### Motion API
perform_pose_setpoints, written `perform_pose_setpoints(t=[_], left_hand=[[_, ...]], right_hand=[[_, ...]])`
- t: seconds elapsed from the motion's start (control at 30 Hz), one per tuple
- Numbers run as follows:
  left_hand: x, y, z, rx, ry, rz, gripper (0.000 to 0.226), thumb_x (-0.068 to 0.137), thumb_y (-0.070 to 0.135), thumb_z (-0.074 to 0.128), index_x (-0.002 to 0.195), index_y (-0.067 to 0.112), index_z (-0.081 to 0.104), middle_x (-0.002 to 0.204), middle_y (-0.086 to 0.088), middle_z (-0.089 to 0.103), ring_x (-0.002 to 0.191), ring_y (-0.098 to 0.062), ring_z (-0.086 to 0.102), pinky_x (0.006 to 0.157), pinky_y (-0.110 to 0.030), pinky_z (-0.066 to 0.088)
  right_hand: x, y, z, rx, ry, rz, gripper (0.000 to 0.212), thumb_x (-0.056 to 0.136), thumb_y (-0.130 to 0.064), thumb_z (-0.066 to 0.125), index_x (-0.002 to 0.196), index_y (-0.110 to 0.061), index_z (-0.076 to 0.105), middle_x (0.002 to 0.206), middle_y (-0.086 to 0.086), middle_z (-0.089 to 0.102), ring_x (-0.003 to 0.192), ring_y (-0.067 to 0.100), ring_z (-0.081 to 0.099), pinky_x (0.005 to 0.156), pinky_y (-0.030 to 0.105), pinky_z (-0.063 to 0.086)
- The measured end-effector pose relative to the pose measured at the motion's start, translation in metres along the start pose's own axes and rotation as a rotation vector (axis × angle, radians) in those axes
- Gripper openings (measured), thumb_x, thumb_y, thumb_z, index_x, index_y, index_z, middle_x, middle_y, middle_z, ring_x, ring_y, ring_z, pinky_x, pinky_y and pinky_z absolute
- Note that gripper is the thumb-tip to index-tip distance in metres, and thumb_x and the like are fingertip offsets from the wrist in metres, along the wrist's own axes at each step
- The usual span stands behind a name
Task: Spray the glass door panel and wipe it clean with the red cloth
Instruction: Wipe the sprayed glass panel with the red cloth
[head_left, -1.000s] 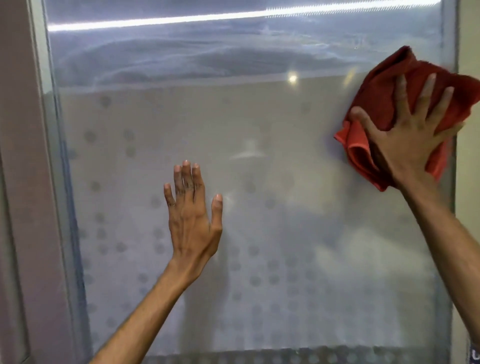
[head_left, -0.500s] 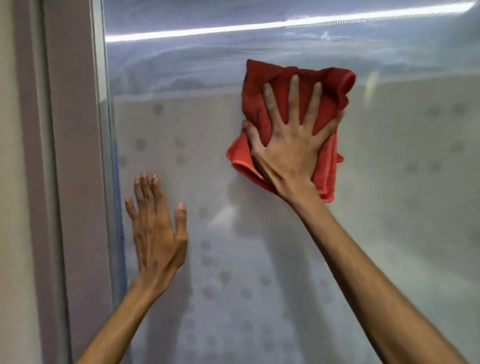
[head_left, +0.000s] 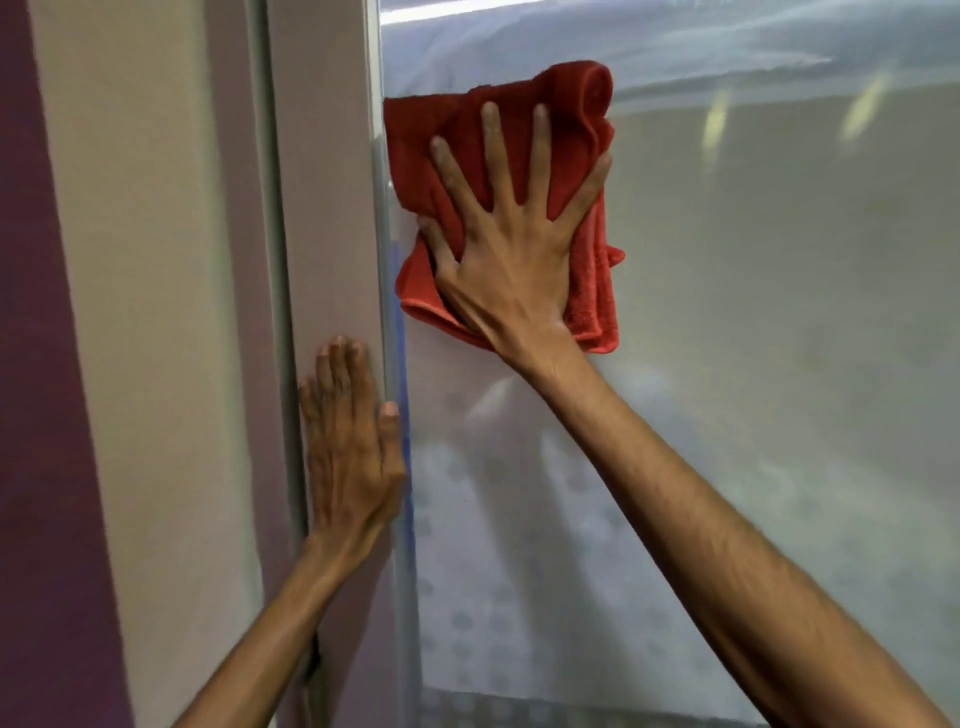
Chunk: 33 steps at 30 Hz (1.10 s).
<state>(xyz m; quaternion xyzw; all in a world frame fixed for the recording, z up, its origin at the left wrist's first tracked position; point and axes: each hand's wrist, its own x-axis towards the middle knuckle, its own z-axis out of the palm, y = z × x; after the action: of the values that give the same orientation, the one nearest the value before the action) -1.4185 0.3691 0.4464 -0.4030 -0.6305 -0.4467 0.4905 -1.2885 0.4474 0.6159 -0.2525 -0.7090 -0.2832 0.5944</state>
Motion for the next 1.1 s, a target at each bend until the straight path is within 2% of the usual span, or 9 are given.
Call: perform_pose_setpoints(t=[0.13, 0.33, 0.43, 0.53, 0.7, 0.77, 0.9, 1.0, 1.1], left_hand=[[-0.008, -0.009, 0.002, -0.022, 0.025, 0.028, 0.056, 0.103, 0.026, 0.024, 0.155, 0.005, 0.019, 0.163, -0.015, 0.014, 0.153, -0.026, 0.005, 0.125, -0.038, -0.005], [-0.035, -0.022, 0.006, -0.033, 0.034, 0.073, 0.056, 0.104, 0.02, 0.026, 0.156, 0.017, 0.008, 0.163, -0.015, 0.016, 0.153, -0.021, 0.001, 0.125, -0.045, 0.0], [-0.052, -0.029, 0.006, -0.054, 0.03, 0.089, 0.053, 0.105, 0.018, 0.028, 0.155, 0.012, 0.014, 0.161, -0.019, 0.021, 0.153, -0.025, 0.006, 0.125, -0.049, 0.006], [-0.074, -0.036, 0.005, -0.042, -0.003, 0.078, 0.05, 0.107, 0.024, 0.024, 0.154, 0.007, 0.02, 0.162, -0.014, 0.017, 0.154, -0.024, 0.007, 0.125, -0.049, 0.008], [-0.088, -0.034, 0.004, -0.01, -0.023, 0.043, 0.051, 0.105, 0.022, 0.027, 0.153, 0.003, 0.019, 0.161, -0.013, 0.017, 0.153, -0.02, 0.005, 0.125, -0.047, 0.007], [-0.087, -0.029, 0.002, -0.035, -0.02, 0.037, 0.052, 0.103, 0.017, 0.031, 0.152, 0.002, 0.021, 0.16, -0.014, 0.019, 0.153, -0.02, 0.004, 0.125, -0.048, 0.006], [-0.078, -0.013, -0.001, -0.089, 0.024, 0.105, 0.052, 0.101, 0.014, 0.042, 0.148, -0.002, 0.028, 0.156, -0.016, 0.025, 0.15, -0.025, 0.011, 0.121, -0.055, 0.012], [-0.069, -0.004, -0.003, -0.1, 0.037, 0.09, 0.05, 0.098, 0.008, 0.046, 0.146, -0.003, 0.035, 0.155, -0.02, 0.031, 0.151, -0.025, 0.01, 0.122, -0.052, 0.01], [-0.069, 0.001, -0.005, -0.085, 0.03, 0.088, 0.049, 0.102, 0.011, 0.04, 0.149, -0.002, 0.033, 0.158, -0.018, 0.029, 0.154, -0.021, 0.003, 0.124, -0.047, 0.007]], right_hand=[[-0.011, -0.013, 0.006, -0.01, 0.01, -0.006, 0.061, 0.099, -0.061, 0.023, 0.156, -0.042, 0.021, 0.168, 0.004, 0.014, 0.154, 0.04, 0.007, 0.112, 0.077, -0.002], [-0.073, -0.032, 0.02, 0.017, 0.058, -0.016, 0.059, 0.098, -0.06, 0.035, 0.154, -0.041, 0.03, 0.166, 0.003, 0.024, 0.153, 0.038, 0.016, 0.112, 0.076, 0.006], [-0.118, -0.039, 0.027, 0.027, 0.051, -0.011, 0.063, 0.095, -0.058, 0.043, 0.154, -0.041, 0.031, 0.165, 0.003, 0.024, 0.153, 0.037, 0.016, 0.112, 0.077, 0.006], [-0.157, -0.041, 0.031, 0.025, 0.033, -0.018, 0.065, 0.094, -0.057, 0.047, 0.154, -0.041, 0.03, 0.166, 0.002, 0.024, 0.154, 0.034, 0.012, 0.113, 0.076, 0.006], [-0.2, -0.038, 0.032, 0.003, -0.024, -0.042, 0.061, 0.097, -0.057, 0.038, 0.155, -0.04, 0.029, 0.166, 0.002, 0.022, 0.155, 0.031, 0.005, 0.114, 0.076, 0.005], [-0.202, -0.035, 0.031, 0.005, -0.037, -0.06, 0.058, 0.099, -0.058, 0.032, 0.154, -0.04, 0.031, 0.166, 0.002, 0.024, 0.155, 0.03, 0.005, 0.114, 0.076, 0.004], [-0.193, -0.028, 0.025, 0.049, -0.036, -0.082, 0.062, 0.093, -0.053, 0.05, 0.153, -0.041, 0.035, 0.165, 0.001, 0.027, 0.155, 0.028, 0.011, 0.114, 0.075, 0.005], [-0.183, -0.01, 0.02, 0.054, -0.036, -0.123, 0.066, 0.09, -0.048, 0.055, 0.152, -0.041, 0.035, 0.165, -0.002, 0.027, 0.155, 0.026, 0.015, 0.116, 0.073, 0.002], [-0.174, 0.015, 0.011, 0.035, -0.017, -0.115, 0.066, 0.09, -0.045, 0.056, 0.152, -0.04, 0.036, 0.164, -0.002, 0.028, 0.155, 0.024, 0.017, 0.117, 0.072, 0.003]])
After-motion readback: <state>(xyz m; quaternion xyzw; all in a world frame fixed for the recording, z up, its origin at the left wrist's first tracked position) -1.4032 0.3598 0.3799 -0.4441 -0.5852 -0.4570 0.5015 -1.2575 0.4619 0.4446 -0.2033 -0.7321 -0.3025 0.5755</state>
